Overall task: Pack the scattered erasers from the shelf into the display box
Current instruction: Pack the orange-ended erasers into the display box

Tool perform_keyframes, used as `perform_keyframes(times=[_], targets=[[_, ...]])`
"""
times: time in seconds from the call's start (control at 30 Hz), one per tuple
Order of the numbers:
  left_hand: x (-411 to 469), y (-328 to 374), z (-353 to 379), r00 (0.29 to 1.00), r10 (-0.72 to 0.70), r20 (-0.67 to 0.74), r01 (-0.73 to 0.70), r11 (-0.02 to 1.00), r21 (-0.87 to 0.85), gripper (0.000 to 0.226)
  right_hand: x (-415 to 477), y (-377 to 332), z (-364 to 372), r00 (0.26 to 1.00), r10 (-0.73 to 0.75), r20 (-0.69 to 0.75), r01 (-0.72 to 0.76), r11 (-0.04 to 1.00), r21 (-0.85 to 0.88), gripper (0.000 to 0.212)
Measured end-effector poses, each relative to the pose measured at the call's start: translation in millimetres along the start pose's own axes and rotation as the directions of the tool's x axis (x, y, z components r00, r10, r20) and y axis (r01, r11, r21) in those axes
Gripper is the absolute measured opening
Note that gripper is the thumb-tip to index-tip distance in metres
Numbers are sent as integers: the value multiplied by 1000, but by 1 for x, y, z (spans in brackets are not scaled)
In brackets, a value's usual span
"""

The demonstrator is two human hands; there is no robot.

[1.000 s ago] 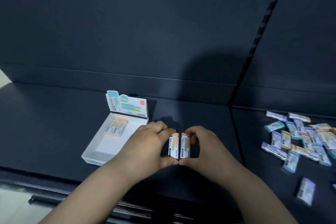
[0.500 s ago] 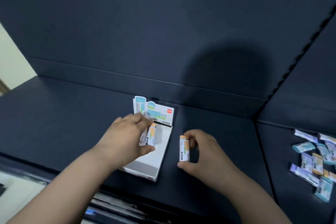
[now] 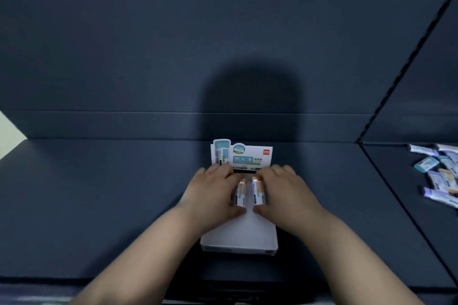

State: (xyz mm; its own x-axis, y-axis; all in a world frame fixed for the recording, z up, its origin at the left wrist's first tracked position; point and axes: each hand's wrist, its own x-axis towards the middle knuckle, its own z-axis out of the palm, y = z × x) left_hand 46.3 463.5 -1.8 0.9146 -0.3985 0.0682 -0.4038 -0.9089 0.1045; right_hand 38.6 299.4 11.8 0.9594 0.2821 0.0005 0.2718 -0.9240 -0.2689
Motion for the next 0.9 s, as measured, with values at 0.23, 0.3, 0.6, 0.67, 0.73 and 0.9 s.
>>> perform_keyframes(times=[0.23, 0.3, 0.6, 0.67, 0.73, 0.9], targets=[[2, -7, 9, 997, 59, 50, -57, 998, -35, 66, 3, -12, 11, 992, 73, 101, -55, 985, -166, 48], [2, -9, 8, 994, 76, 78, -73, 996, -45, 67, 1, -12, 8, 993, 82, 84, -64, 978, -199, 44], [0, -7, 15, 999, 37, 39, -29, 982, -187, 34, 5, -14, 15, 993, 107, 54, -94, 974, -204, 30], [0, -5, 14, 999, 5, 32, 1, 982, -187, 35, 5, -13, 18, 993, 107, 43, -98, 980, -173, 30], [0, -4, 13, 999, -24, 25, 29, 982, -186, 33, 4, -13, 21, 994, 108, 36, -101, 984, -146, 33], [0, -1, 13, 998, -61, 21, 64, 982, -179, 31, -1, -14, 27, 994, 109, 17, -105, 985, -139, 38]])
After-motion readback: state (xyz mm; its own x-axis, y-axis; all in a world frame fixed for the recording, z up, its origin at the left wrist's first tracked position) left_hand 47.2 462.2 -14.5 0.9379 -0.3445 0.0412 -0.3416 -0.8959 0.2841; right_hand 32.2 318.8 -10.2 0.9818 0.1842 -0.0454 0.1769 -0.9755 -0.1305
